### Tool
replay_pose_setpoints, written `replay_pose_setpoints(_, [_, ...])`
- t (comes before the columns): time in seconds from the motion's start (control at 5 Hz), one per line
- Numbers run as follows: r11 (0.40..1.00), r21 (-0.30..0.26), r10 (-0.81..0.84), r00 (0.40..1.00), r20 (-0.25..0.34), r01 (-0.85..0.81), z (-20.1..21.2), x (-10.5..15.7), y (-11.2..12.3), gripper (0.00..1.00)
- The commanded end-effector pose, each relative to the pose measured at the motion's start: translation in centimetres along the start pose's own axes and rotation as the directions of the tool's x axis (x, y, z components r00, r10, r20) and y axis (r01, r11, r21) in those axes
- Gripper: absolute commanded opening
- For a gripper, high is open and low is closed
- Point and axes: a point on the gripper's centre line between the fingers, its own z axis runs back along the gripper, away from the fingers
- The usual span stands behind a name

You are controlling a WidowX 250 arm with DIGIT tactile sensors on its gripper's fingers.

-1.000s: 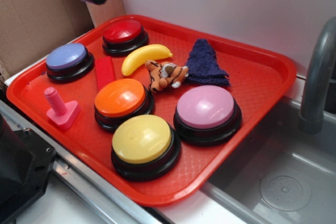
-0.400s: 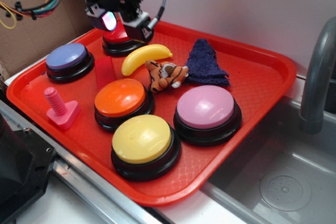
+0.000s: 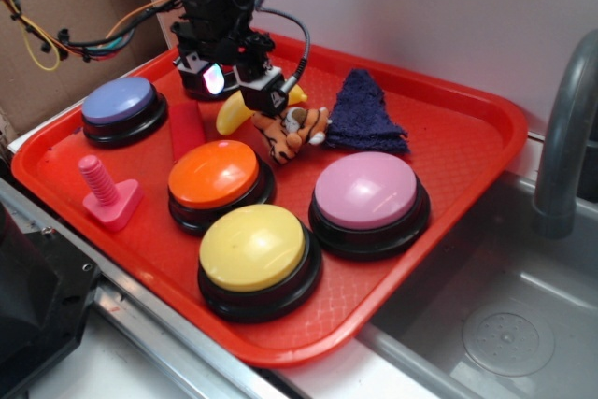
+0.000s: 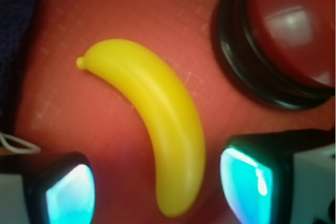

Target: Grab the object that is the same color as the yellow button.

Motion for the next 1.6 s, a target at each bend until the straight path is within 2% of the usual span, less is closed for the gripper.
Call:
replay_pose_setpoints(0.0, [1.000,0.010,-0.017,1.000,0.021,0.017,-0.9,1.1,-0.5,1.00])
replay_pose_setpoints(0.2, [1.000,0.004,-0.020,0.999,0.025,0.020,-1.3,1.1,-0.6,1.00])
replay_pose_setpoints(0.4, [1.000,-0.001,-0.029,0.999,0.039,0.029,-1.1,1.1,-0.8,0.00])
replay_pose_setpoints(0.6, [0.999,-0.015,-0.035,0.998,0.049,0.035,0.4,1.0,-1.0,0.00])
replay_pose_setpoints(0.8, [0.997,-0.055,-0.043,0.999,0.032,0.045,3.0,0.7,-1.3,0.00])
replay_pose_setpoints(1.0, [0.994,-0.064,-0.085,0.996,0.023,0.086,6.1,0.3,-2.2,0.00])
replay_pose_setpoints(1.4, [0.988,-0.086,-0.129,0.992,0.002,0.128,10.9,-2.2,-4.0,0.00])
